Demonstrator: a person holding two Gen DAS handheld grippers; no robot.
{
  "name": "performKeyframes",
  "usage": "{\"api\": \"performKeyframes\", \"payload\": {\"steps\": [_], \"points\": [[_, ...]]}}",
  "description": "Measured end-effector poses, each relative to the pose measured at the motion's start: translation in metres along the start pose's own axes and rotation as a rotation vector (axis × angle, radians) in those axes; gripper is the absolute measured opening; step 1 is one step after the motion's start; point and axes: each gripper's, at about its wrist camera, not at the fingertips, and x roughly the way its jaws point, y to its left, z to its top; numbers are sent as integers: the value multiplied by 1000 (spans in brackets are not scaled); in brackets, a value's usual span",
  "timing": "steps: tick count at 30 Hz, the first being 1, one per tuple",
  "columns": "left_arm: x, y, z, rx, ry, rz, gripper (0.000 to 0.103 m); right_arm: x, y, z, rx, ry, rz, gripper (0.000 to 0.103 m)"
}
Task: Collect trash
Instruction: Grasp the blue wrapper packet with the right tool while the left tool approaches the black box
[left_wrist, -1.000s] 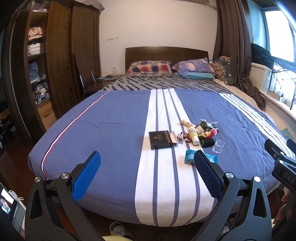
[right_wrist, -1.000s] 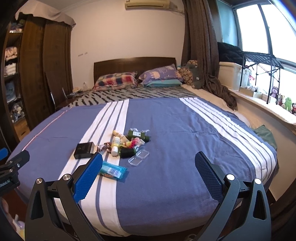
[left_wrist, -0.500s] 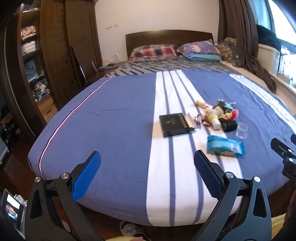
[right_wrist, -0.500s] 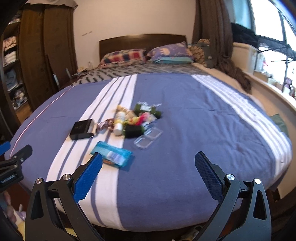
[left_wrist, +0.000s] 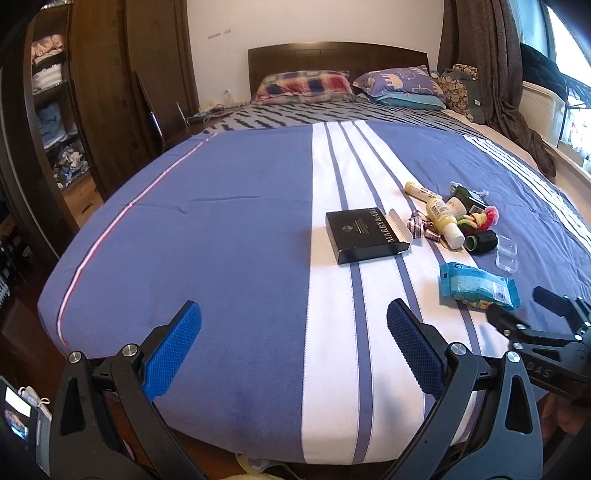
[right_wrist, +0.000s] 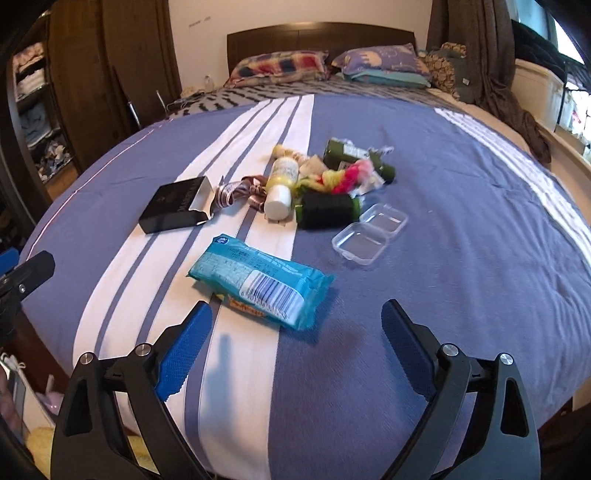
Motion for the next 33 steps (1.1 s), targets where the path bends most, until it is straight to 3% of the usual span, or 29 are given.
{"api": "performKeyframes", "payload": {"steps": [12, 13, 15, 16, 18, 25, 33], "points": [[38, -2, 11, -19, 31, -36, 95, 35, 10, 23, -59, 7, 12, 92], [42, -2, 12, -21, 34, -38, 95, 37, 10, 24, -59, 6, 22, 89], [46, -3, 13, -22, 39, -44, 95, 41, 10, 27, -61, 15, 35, 69], [49, -3, 14, -22, 42, -48, 95, 42, 9, 28, -65, 16, 36, 65], [54, -6, 16, -19, 45, -56, 95, 42, 10, 28, -78, 14, 32, 43], [79, -25, 24, -6, 71, -128, 95, 32, -2, 25, -41, 1, 83, 37], [109, -56, 37, -13, 106, -184, 95, 17, -14, 24, -29, -24, 68, 37]]}}
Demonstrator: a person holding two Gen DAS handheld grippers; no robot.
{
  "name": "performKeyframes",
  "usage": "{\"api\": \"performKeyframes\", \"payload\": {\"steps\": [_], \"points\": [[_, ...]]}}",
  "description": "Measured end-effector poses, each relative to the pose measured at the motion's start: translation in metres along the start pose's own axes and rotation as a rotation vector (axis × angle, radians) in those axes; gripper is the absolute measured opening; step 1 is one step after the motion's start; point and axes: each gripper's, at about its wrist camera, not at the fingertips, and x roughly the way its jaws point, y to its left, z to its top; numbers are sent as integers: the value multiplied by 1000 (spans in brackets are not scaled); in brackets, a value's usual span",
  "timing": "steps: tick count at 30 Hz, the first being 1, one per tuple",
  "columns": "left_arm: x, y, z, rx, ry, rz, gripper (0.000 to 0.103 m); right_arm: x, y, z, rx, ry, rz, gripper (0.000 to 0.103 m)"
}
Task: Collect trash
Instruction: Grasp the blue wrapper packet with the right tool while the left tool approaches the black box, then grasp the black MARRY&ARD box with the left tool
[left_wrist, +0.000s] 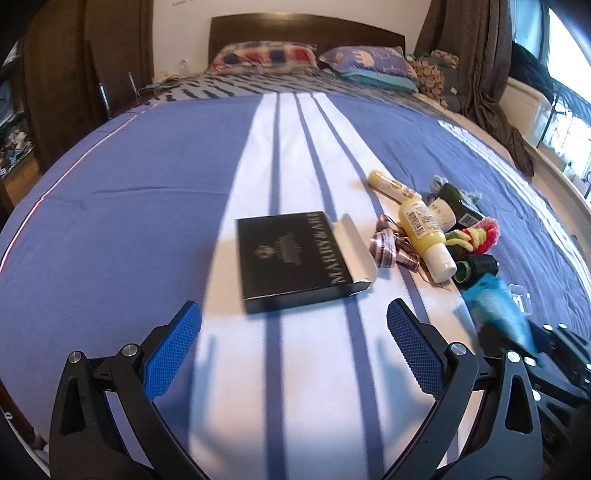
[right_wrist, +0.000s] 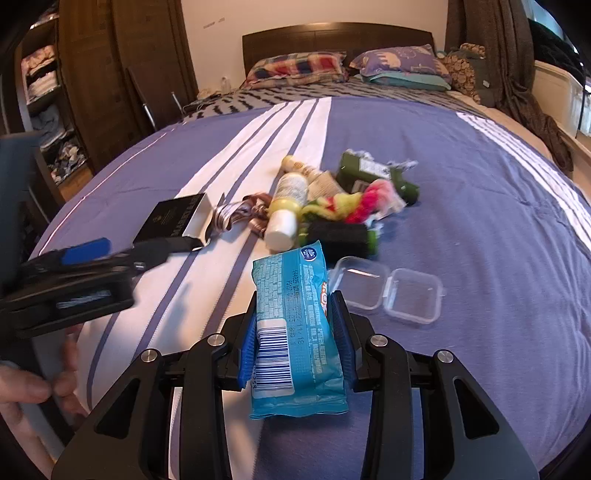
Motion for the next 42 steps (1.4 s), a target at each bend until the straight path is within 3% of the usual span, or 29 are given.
{"api": "performKeyframes", "payload": {"steps": [8, 23, 34, 42], "points": [[38, -9, 7, -11, 82, 10, 95, -7, -7, 4, 2, -31, 28, 38], [44, -3, 16, 7, 83, 25, 89, -9, -11, -2, 20, -23, 24, 38], [-24, 5, -39, -3, 66, 13, 89, -48, -7, -29, 6, -34, -8, 38], [-107, 2, -81, 13, -19, 8, 89, -97, 1, -57, -34, -66, -24, 38]]}}
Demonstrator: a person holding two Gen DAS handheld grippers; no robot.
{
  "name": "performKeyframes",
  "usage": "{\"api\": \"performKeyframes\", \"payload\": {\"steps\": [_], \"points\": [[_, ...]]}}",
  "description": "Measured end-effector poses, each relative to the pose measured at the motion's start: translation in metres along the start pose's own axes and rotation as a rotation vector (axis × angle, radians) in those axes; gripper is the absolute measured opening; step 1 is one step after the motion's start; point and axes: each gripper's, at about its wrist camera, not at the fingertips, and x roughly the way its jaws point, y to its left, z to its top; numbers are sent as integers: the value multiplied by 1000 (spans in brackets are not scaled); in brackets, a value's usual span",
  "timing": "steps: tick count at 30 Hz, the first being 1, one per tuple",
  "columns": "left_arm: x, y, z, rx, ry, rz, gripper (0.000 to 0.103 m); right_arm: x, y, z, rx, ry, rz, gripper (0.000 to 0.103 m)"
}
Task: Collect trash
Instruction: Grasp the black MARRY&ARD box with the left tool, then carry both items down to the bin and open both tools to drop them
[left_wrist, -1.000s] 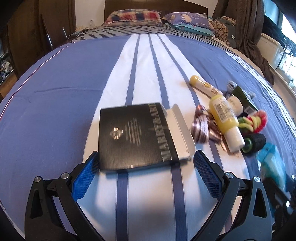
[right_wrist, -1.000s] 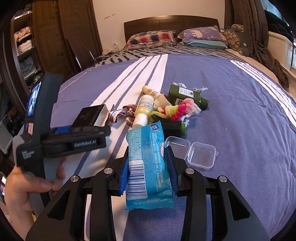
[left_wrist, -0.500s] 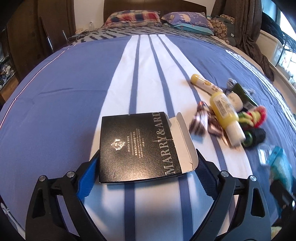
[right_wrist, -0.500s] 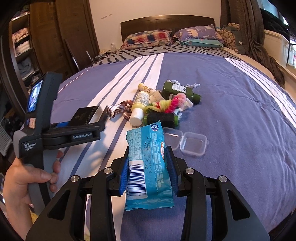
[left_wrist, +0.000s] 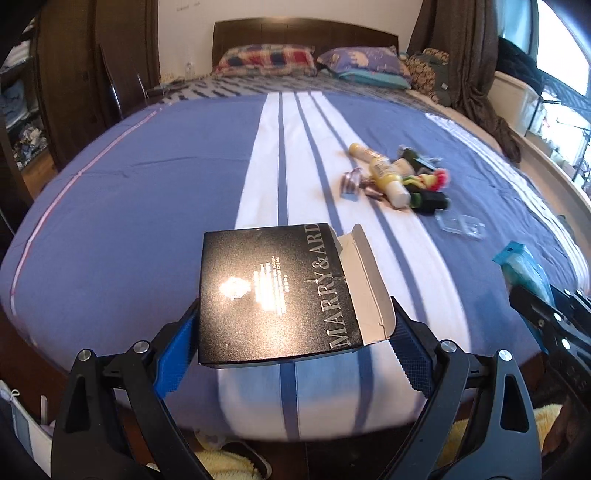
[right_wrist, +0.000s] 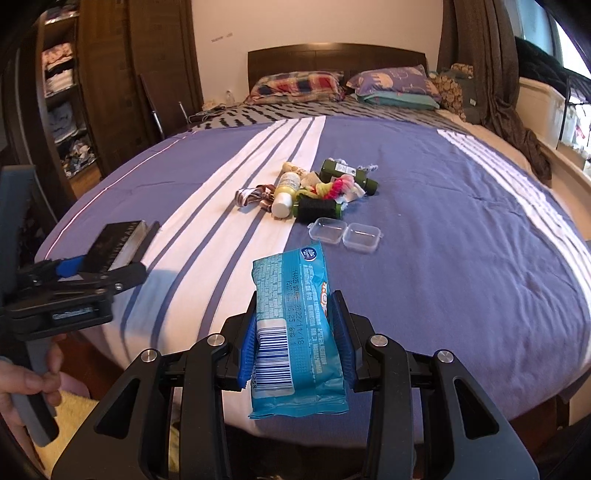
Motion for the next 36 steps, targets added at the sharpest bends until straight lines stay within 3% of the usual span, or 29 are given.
{"api": "performKeyframes", "payload": {"steps": [7, 17, 24, 36], "points": [[-58, -13, -33, 35, -66, -23, 89, -50, 2, -22, -13, -36, 6, 38], [-80, -36, -100, 90, -26, -67, 89, -71, 2, -77, -2, 18, 24, 38], [-46, -38, -155, 122, 111, -91, 89, -47, -2, -119, 6, 128, 8, 38], [36, -37, -214, 60, 346, -189, 89, 18, 4, -179, 39, 294, 23, 38]]}}
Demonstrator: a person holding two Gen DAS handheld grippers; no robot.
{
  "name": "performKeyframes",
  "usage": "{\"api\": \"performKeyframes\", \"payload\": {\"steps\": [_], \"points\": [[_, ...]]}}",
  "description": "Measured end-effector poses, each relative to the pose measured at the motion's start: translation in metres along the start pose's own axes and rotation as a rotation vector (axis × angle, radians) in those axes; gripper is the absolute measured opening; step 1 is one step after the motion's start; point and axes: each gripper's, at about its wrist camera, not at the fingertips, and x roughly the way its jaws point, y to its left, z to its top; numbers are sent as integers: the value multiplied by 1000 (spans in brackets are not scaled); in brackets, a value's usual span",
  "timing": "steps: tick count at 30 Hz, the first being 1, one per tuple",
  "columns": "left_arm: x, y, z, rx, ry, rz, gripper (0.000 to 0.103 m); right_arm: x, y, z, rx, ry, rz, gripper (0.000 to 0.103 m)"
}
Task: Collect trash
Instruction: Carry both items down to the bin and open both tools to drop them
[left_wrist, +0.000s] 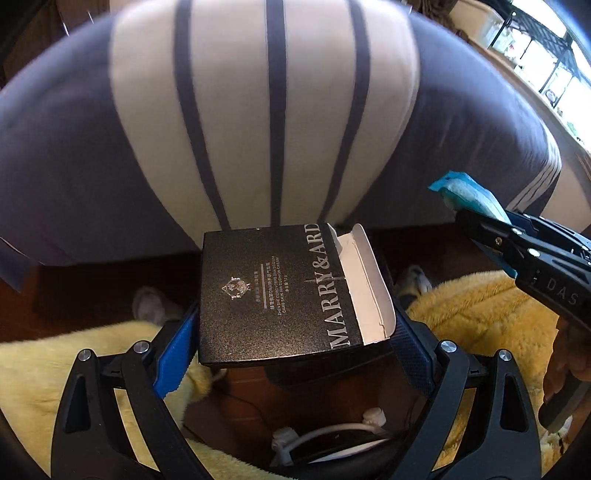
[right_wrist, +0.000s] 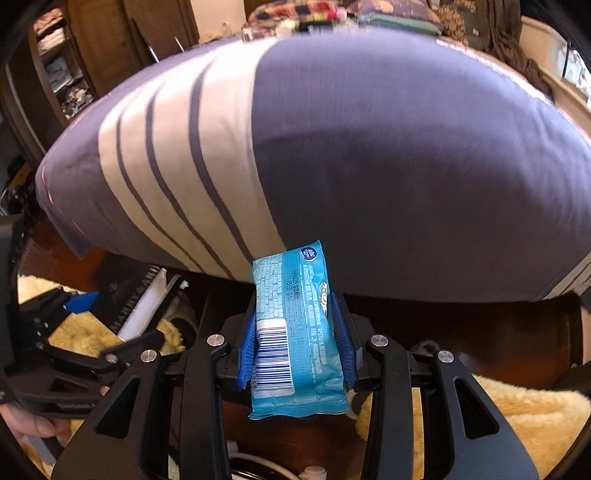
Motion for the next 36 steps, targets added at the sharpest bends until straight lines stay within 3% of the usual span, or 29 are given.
{"api": "performKeyframes", "payload": {"steps": [8, 17, 19, 22, 26, 33, 36], "points": [[46, -4, -1, 19, 100, -22, 89, 56, -12, -16, 87, 169, 41, 39], [70, -12, -4, 63, 155, -31, 89, 74, -17, -14, 122, 209, 56, 41], [68, -11, -4, 58, 162, -31, 90, 77, -14, -11, 122, 214, 66, 45], [67, -10, -3, 53, 163, -23, 95, 81, -14, -7, 123, 211, 70, 62], [68, -9, -3, 51, 159, -14, 95, 77, -13, -3, 117, 196, 57, 66], [55, -10, 0, 54, 135, -2, 95, 59, -21, 2, 126, 151, 3, 86], [45, -10, 2, 58, 111, 2, 95, 51, -26, 4, 120, 134, -24, 88]]}}
